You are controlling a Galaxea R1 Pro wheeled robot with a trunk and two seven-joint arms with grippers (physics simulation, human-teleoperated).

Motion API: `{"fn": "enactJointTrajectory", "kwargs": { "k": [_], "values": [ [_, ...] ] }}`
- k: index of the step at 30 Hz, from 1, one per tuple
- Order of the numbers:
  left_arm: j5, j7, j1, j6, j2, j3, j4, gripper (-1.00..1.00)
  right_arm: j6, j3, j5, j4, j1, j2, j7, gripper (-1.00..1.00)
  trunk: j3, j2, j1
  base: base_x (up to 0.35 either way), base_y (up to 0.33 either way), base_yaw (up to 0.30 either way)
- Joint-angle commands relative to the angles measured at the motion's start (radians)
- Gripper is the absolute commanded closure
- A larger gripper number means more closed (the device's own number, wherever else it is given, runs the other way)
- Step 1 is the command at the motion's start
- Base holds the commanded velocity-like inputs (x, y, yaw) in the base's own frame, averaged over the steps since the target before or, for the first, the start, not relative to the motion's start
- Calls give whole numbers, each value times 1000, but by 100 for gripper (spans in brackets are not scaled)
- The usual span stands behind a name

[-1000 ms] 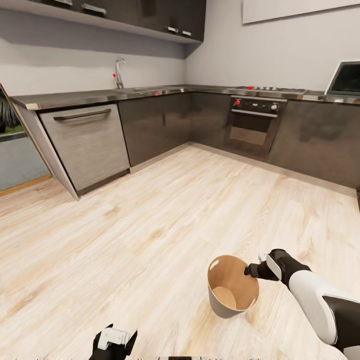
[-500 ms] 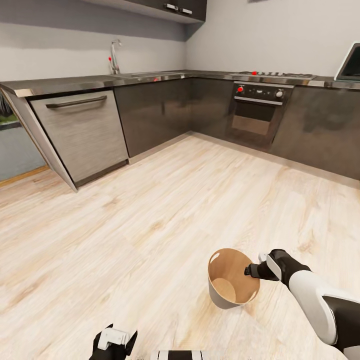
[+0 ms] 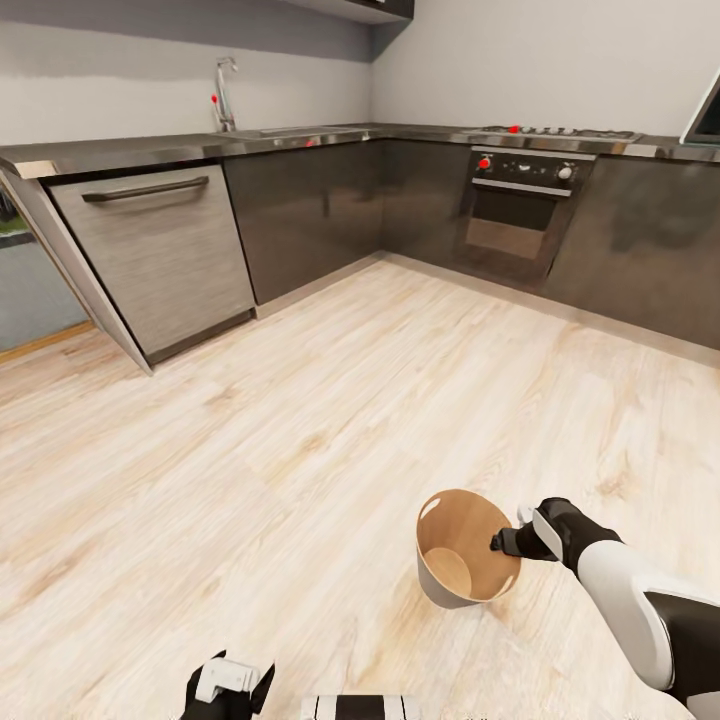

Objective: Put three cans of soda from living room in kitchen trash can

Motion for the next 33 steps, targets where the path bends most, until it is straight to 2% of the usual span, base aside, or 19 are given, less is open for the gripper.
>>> {"fn": "enactJointTrajectory", "kwargs": {
  "k": [1,16,18,24,25,33],
  "values": [
    [1,0,0,0,0,0,6,-100,0,-1,2,-1,0,0,0,-100,0,0,0,0,0,0],
    [6,0,0,-2,0,0,13,-100,-1,-4,5,-1,0,-1,0,-100,0,0,0,0,0,0],
    [6,0,0,-1,0,0,13,-100,-1,-4,5,-1,0,-2,0,-100,-8,-1,1,0,0,0],
    [9,0,0,-2,0,0,13,-100,-1,-5,5,0,0,-2,0,-100,-8,-1,1,0,0,0],
    [9,0,0,-2,0,0,13,-100,-1,-5,4,0,0,-2,0,100,-8,-1,1,0,0,0],
    [10,0,0,-3,0,0,13,-100,-1,-5,4,0,0,-2,0,100,-8,-1,1,0,0,0]
  ]
}}
